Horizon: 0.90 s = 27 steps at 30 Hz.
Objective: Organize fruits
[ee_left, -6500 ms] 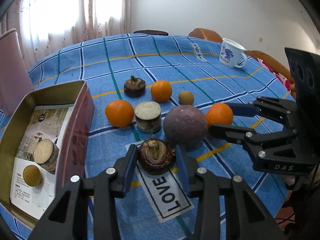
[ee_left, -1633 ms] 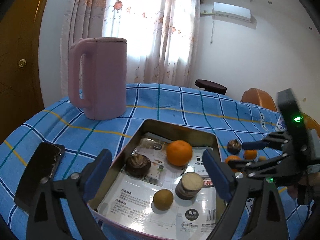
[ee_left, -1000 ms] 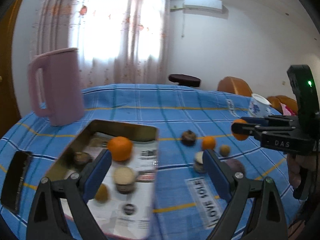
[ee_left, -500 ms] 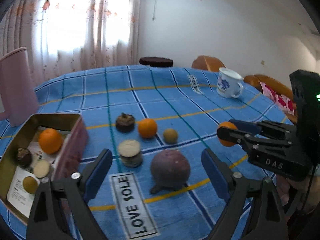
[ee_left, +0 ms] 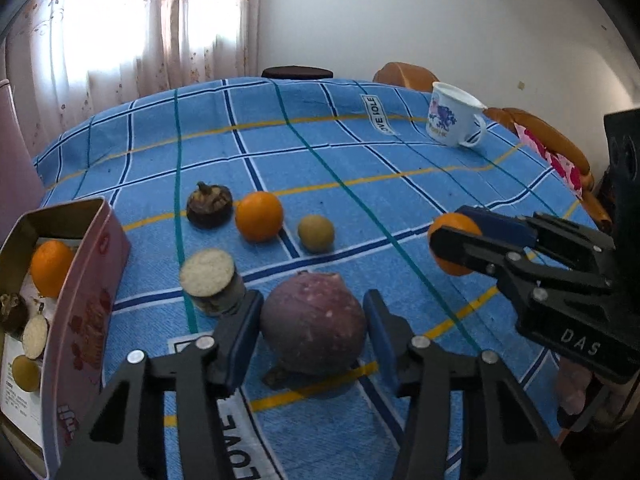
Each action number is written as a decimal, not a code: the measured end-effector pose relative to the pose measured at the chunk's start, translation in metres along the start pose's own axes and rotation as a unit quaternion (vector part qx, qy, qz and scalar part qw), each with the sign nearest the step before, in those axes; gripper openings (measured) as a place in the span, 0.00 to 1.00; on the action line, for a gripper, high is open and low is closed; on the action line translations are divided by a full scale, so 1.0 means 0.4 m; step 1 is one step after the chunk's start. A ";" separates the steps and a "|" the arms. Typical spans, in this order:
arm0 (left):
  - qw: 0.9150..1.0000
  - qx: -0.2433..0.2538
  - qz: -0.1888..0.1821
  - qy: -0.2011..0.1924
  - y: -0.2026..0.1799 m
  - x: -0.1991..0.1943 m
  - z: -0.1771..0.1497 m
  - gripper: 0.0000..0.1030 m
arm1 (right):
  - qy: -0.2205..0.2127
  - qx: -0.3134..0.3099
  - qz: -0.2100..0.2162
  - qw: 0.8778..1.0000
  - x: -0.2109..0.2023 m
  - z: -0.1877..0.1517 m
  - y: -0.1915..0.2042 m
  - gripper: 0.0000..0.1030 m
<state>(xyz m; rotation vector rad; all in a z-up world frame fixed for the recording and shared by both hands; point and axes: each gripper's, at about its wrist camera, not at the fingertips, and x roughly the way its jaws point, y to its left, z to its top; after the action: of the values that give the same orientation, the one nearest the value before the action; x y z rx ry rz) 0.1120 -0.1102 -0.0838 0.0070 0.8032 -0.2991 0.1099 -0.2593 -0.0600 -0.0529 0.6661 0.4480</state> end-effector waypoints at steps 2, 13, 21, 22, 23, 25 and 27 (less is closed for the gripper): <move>1.000 -0.001 -0.003 -0.007 0.002 -0.006 0.000 0.52 | -0.007 0.002 0.000 1.000 -0.007 -0.001 -0.002 0.35; 0.997 0.005 0.020 -0.074 -0.002 -0.070 -0.007 0.52 | -0.035 0.000 0.005 0.999 -0.034 -0.002 0.000 0.34; 0.993 0.006 0.039 -0.112 -0.006 -0.101 -0.013 0.52 | -0.068 -0.008 0.006 0.998 -0.067 -0.007 0.008 0.34; 0.992 0.006 0.041 -0.115 -0.007 -0.104 -0.015 0.52 | -0.071 -0.010 0.006 0.997 -0.069 -0.007 0.009 0.34; 0.992 0.006 0.043 -0.119 -0.006 -0.107 -0.015 0.52 | -0.074 -0.011 0.006 0.997 -0.072 -0.008 0.011 0.34; 0.991 0.004 0.047 -0.125 -0.005 -0.112 -0.017 0.52 | -0.080 -0.013 0.005 0.997 -0.076 -0.008 0.013 0.34; 0.990 0.003 0.050 -0.130 -0.006 -0.115 -0.017 0.52 | -0.087 -0.015 0.005 0.996 -0.083 -0.010 0.015 0.34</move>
<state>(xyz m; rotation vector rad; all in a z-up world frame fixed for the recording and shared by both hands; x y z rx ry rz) 0.0764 -0.0995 -0.0558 0.0132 0.5417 -0.2027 0.0821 -0.2672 -0.0426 -0.0383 0.4891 0.4673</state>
